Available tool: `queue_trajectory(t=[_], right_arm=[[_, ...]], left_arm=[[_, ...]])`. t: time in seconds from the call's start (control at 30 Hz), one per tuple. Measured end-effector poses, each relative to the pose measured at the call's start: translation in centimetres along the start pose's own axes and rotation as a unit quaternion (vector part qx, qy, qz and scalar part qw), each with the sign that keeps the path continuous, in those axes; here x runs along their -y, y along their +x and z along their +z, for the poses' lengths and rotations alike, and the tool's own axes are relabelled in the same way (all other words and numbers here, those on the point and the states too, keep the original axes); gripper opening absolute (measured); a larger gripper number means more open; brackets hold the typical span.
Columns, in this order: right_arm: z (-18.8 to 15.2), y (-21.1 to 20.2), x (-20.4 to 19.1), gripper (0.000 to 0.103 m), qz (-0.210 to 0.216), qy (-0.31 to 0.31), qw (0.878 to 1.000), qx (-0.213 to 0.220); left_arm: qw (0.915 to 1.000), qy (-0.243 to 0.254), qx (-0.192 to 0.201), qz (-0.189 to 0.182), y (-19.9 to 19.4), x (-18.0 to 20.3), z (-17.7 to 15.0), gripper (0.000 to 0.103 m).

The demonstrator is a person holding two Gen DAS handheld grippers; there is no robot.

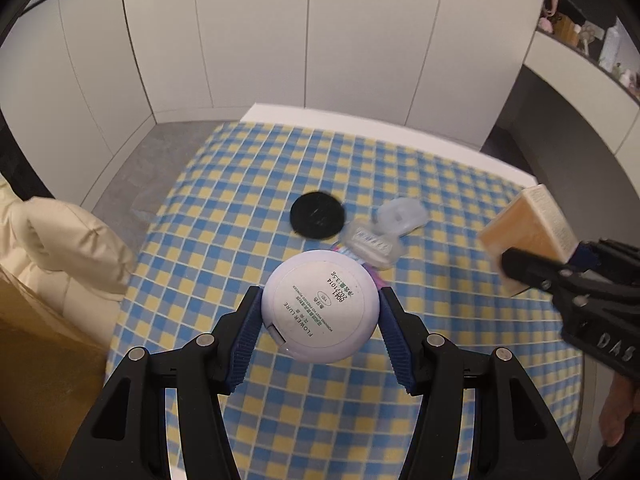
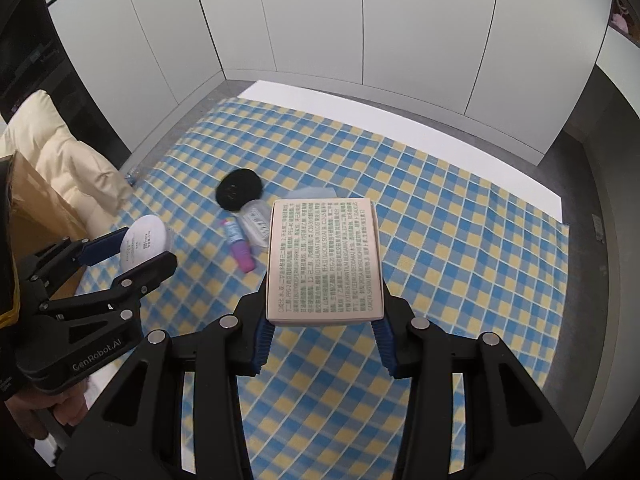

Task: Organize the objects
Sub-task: 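Lift the white compact with the left tool while the right tool lifts the beige box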

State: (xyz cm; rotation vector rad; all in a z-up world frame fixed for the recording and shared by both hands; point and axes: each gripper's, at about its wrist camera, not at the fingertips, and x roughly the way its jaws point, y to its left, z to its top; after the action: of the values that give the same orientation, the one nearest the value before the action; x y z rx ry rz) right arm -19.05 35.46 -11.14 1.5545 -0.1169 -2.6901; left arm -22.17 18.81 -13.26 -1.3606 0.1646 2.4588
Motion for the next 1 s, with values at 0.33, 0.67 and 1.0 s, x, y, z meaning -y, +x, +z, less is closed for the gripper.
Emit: queue_trajectory(t=[0.33, 0.67, 1.0], right_arm=[[-1.4, -5.8, -2.2, 0.044, 0.004, 0.015, 1.0, 0.012], [-3.0, -13.0, -2.3, 0.044, -0.001, 0.018, 0.999, 0.038], [-6.5, -18.4, -1.6, 0.044, -0.012, 0.018, 0.998, 0.054]], left_arm=[[0.9995, -0.021, 0.022, -0.005, -7.9, 1.0, 0.9, 0.057], [0.9987, -0.027, 0.039, -0.019, -15.0, 2.1, -0.9, 0.057], [0.9978, -0.016, 0.059, -0.026, -20.3, 4.3, -3.5, 0.057]])
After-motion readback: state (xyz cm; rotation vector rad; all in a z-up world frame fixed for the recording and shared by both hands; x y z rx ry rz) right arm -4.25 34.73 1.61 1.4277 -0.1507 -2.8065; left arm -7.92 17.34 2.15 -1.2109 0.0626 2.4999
